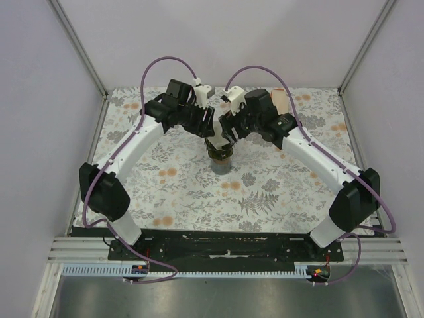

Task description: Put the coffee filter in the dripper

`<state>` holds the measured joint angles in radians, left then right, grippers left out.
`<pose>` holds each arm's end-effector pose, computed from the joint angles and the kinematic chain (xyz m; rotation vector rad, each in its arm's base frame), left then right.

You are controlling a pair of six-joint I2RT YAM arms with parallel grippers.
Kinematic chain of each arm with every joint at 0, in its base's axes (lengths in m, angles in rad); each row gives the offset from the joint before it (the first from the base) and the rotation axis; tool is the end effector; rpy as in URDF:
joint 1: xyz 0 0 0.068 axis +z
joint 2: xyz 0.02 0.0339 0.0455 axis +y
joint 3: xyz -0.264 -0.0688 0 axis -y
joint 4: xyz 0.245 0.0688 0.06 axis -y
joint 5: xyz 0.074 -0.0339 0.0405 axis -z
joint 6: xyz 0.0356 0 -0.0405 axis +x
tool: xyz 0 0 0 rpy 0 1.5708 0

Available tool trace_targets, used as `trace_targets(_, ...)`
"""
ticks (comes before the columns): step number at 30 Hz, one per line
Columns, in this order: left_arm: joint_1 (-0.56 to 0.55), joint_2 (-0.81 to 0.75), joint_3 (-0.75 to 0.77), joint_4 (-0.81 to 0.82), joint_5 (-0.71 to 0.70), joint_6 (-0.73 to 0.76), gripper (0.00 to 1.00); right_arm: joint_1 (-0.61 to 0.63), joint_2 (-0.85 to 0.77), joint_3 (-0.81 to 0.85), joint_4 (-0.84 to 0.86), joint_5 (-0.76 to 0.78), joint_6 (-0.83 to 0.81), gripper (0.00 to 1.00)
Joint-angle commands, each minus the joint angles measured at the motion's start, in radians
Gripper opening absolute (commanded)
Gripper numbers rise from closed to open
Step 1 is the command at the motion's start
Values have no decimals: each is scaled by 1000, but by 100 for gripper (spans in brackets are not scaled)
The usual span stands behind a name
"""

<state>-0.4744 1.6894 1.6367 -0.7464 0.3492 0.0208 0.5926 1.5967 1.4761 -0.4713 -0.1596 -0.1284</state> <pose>0.3271 -0.1817 0.3456 0.7525 2.2773 -0.6297 0.3020 0.2101 0.3466 -0.8579 2.0120 0.4378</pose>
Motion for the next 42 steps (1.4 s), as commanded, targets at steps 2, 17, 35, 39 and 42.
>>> trace_targets(2,-1,-33,34,-5,16,36,64,-8,-44,43,11,-1,-11,79)
trace_targets(17,3,-40,83,-31,-4,50,73,-16,-73,79,13,-17,-25,80)
trace_targets(35,161,-79,186,-22,-56,2,77,-158,-277,-25,55,130,9,90)
trace_targets(39,296,-115,82,80,-127,-85,77,-301,-369,-155,129,135,127,98)
trace_targets(42,379,-154,-38,168,-202,-119,78,-407,-440,-282,204,147,240,98)
